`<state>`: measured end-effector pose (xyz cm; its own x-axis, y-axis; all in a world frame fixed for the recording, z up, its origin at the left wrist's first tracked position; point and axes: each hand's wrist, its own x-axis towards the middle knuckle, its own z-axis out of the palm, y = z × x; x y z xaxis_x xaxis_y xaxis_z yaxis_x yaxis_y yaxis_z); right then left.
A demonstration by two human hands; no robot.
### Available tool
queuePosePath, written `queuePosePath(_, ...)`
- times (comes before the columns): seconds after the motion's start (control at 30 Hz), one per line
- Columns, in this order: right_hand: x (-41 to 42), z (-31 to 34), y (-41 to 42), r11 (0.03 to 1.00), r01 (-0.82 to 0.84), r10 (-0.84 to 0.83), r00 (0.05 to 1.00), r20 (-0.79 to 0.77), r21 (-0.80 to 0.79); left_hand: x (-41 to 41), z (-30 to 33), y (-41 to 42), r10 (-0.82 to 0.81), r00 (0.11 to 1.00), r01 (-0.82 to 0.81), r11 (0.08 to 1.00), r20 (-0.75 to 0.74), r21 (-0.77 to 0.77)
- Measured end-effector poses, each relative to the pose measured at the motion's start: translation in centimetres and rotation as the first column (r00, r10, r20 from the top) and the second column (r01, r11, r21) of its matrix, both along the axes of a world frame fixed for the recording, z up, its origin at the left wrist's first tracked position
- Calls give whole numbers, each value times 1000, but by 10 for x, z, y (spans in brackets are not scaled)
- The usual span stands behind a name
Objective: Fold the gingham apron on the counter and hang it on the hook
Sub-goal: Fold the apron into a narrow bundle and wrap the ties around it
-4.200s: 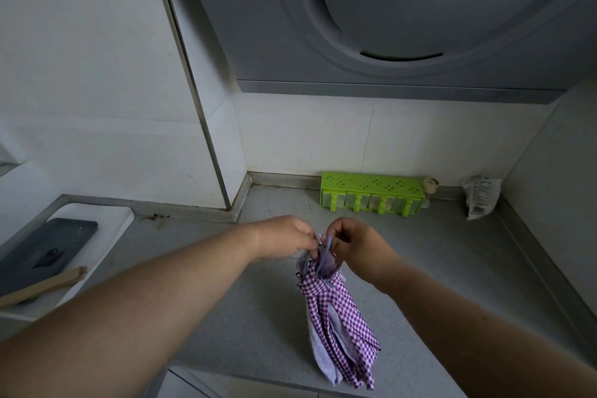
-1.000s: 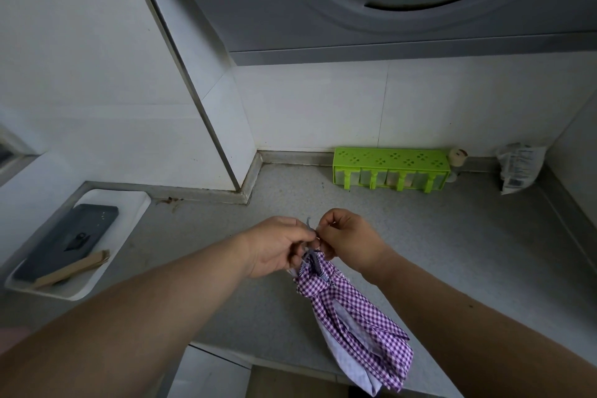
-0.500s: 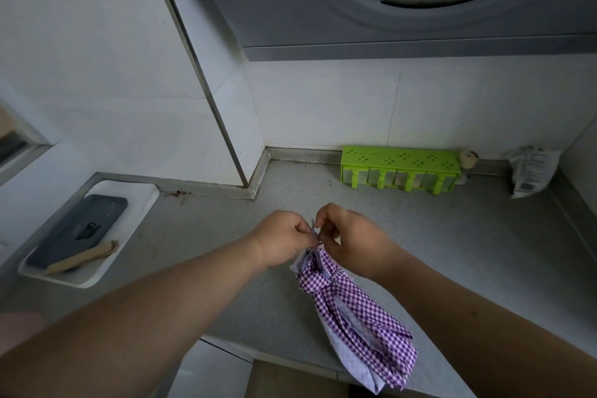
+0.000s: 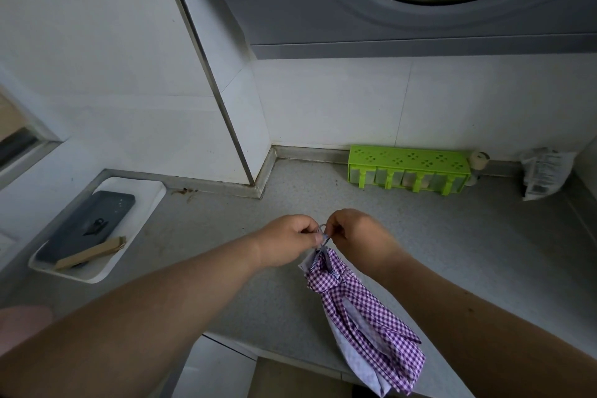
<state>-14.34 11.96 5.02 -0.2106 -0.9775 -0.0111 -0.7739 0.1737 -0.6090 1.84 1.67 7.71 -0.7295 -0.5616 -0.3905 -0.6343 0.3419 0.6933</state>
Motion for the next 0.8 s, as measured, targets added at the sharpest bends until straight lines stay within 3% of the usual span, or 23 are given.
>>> queuePosePath(0.1, 3, -3, 2, 998, 56, -55, 992, 110, -9, 0, -2, -2, 41, 999, -38, 994, -27, 107)
queuePosePath(0.3, 1, -10, 5, 997, 7, 11, 972, 234, -76, 2, -7, -10, 118, 992, -107, 978, -50, 181)
queuePosePath(0.53, 4, -13, -2, 995, -6, 21, 988, 150, -99, 7, -8, -19, 210, 976, -198, 969, -66, 147)
queuePosePath(0.7, 1, -13, 2, 997, -80, 81, 994, 76, -15, 11, -13, -32, 306, 952, -306, 951, 5, 33)
queuePosePath(0.8, 2, -15, 3, 992, -120, 118, 992, 47, 35, 15, -16, -36, 389, 921, -388, 921, -27, 25)
